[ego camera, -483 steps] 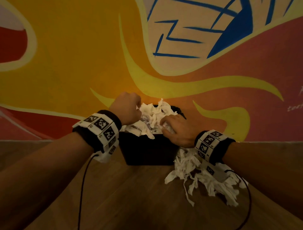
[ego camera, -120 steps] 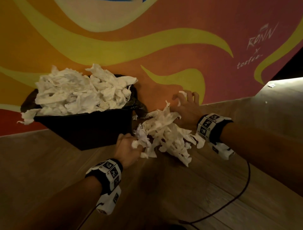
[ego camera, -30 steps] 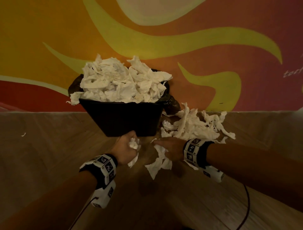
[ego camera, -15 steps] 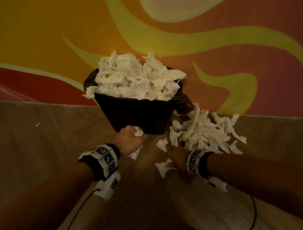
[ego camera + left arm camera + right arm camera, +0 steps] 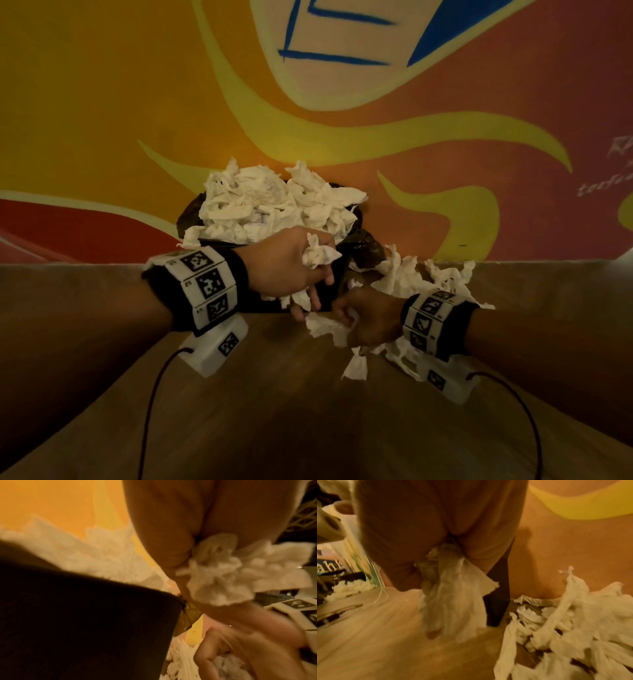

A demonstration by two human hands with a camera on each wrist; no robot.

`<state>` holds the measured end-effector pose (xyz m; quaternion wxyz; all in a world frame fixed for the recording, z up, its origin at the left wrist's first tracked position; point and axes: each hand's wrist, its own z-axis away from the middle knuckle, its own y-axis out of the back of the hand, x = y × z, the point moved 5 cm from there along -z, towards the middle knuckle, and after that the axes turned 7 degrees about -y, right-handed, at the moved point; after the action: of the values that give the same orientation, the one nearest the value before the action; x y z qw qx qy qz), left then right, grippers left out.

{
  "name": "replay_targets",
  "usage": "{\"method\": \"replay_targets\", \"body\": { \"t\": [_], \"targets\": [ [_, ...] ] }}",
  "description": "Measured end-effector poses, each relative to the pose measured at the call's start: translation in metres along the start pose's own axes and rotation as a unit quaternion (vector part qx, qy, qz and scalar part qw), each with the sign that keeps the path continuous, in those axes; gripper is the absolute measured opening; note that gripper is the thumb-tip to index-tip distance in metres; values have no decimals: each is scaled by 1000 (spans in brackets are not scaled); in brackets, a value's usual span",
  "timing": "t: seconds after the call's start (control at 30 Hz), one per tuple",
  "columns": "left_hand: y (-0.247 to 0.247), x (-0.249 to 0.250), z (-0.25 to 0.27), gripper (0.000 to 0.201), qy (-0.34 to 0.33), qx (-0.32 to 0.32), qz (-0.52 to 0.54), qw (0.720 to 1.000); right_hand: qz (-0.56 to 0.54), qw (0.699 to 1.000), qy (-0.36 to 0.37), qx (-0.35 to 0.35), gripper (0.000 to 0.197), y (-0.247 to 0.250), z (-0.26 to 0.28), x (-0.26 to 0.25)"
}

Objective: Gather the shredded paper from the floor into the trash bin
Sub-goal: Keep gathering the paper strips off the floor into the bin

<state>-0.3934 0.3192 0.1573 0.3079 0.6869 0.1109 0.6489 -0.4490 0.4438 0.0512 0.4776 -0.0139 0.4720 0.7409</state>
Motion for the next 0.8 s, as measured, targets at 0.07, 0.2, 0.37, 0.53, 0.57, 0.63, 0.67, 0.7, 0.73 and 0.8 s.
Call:
{"method": "replay_targets", "body": {
  "t": [0.07,0.2,0.37,0.53,0.57,0.63,0.67,0.7,0.73,0.8],
  "targets": [
    [13,13,-2,7,-29,3,-51,998,-51,998,40,-4,25,10,11,-18],
    [38,24,-5,6,-42,49,-98,993,-41,992,100,67,28,37,26,-53],
    [78,28,2,21,-63,178,-148,971,-70,969,156,180,23,84,40,-88],
    [110,7,20,37,23,276,-159,947,-111,932,185,291,30,129,45,-116],
    [115,1,22,38,44,283,-164,944,-128,924,192,304,25,139,44,-120],
    [120,-13,23,44,101,272,-160,943,-168,908,193,332,12,156,40,-124],
    [120,-20,24,47,128,262,-152,945,-182,900,185,349,11,163,38,-125],
    [120,-26,25,48,146,252,-146,945,-185,895,178,366,16,168,35,-125],
    [119,-32,26,49,159,241,-149,946,-175,894,170,376,21,169,29,-125],
    [113,-44,28,52,182,208,-175,945,-121,904,141,386,26,166,15,-123]
  ]
}}
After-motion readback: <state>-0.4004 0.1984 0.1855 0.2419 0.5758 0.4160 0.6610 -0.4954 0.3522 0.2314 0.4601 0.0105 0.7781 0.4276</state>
